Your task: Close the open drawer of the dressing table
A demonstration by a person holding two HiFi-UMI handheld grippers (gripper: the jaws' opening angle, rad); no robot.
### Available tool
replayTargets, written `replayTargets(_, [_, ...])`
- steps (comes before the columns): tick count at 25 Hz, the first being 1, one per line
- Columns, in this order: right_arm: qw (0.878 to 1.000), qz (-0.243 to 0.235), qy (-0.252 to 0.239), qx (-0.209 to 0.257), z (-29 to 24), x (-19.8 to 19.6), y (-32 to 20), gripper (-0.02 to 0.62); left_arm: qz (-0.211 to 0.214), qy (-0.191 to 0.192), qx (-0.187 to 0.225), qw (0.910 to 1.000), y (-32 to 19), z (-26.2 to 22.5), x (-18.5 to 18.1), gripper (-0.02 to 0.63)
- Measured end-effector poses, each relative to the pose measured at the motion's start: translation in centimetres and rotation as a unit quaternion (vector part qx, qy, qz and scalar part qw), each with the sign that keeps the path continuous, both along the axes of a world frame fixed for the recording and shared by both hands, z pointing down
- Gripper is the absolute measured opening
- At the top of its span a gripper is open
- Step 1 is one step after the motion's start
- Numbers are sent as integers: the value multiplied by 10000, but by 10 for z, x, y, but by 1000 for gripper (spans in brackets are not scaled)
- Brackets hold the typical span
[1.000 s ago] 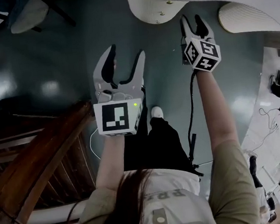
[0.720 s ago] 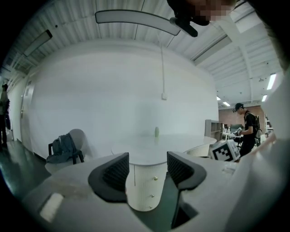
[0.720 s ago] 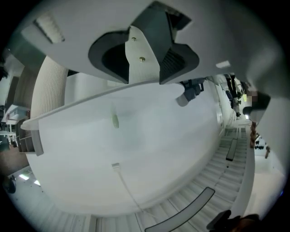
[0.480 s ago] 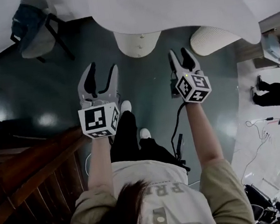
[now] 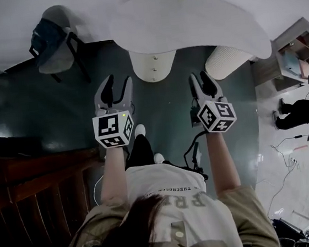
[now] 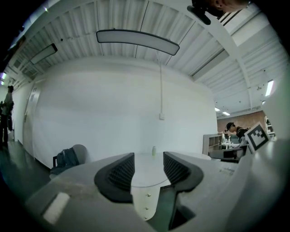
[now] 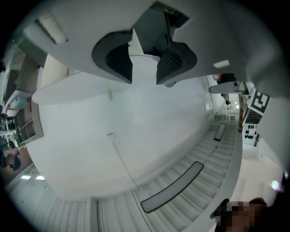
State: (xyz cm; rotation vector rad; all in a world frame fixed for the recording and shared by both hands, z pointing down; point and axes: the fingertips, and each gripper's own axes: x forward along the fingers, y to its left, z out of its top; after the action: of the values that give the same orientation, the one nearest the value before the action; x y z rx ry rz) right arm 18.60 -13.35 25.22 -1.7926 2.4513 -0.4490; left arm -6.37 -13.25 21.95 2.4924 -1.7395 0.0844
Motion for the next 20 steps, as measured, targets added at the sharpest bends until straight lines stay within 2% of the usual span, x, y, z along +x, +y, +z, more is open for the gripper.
replayTargets(1, [10000,8,73,1,-4,0,8,170,13,-2,7,10000,6,-3,0,197])
replayTargets(7, [9990,190,403,-35,-21,0,46,128,19,-145,42,9999,37,-13,1,143])
replayTargets(9, [9991,153,393,-13,-26,-3,56,67,7,-169,51,9998,45,-16,1,110])
replayTargets(13, [9992,157,373,64,-32,-6,76,49,40,-242,82,9997,62,-17,-1,75])
replayTargets(17, [9992,208,354,-12,-30,-9,89,33,91,-362,168,9992,75,-19,2,11])
replayTargets(20, [9993,249,285,-64,-28,-11,99,6,147,-441,197,9987,84,-18,5,8])
